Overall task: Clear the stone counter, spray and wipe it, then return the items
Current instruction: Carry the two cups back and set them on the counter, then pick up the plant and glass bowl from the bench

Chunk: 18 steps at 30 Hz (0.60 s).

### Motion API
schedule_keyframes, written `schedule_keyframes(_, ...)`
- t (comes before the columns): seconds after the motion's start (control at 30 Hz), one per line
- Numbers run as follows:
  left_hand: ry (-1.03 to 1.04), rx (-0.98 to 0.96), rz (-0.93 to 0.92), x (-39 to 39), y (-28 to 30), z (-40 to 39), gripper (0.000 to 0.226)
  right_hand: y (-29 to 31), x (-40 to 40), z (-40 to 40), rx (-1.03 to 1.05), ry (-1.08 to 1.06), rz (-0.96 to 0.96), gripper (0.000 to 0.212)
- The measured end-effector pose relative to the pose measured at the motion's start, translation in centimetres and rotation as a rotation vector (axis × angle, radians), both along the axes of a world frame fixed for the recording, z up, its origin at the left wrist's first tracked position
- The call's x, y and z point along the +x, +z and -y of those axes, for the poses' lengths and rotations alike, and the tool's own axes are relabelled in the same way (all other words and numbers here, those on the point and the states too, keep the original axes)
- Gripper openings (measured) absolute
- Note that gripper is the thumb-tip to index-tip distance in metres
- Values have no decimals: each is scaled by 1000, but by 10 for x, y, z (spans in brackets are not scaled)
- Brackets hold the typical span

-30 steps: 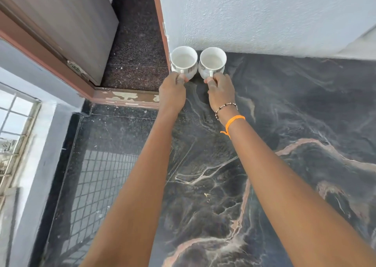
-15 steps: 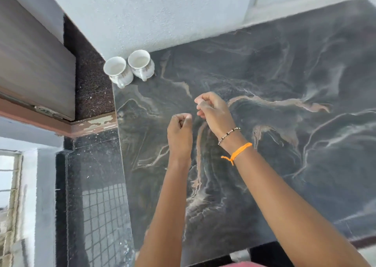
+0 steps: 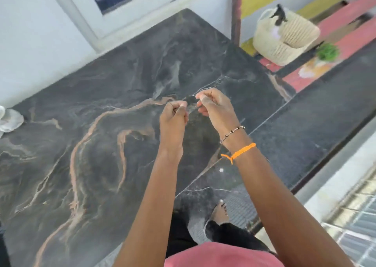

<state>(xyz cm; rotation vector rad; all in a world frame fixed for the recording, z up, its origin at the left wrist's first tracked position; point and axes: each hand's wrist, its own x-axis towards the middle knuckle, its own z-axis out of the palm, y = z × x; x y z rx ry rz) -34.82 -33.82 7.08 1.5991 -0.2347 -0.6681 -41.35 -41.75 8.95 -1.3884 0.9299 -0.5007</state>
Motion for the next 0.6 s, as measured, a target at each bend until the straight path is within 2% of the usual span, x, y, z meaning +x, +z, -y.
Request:
schedule_keyframes(0.27,-287,15,4,-92,3,149,12,-5,-114,139,-43,-271,16,15)
schedule_keyframes(0.6,-491,32,-76,-148,-31,367,19,-38,-183,327,-5,-472,-60,19)
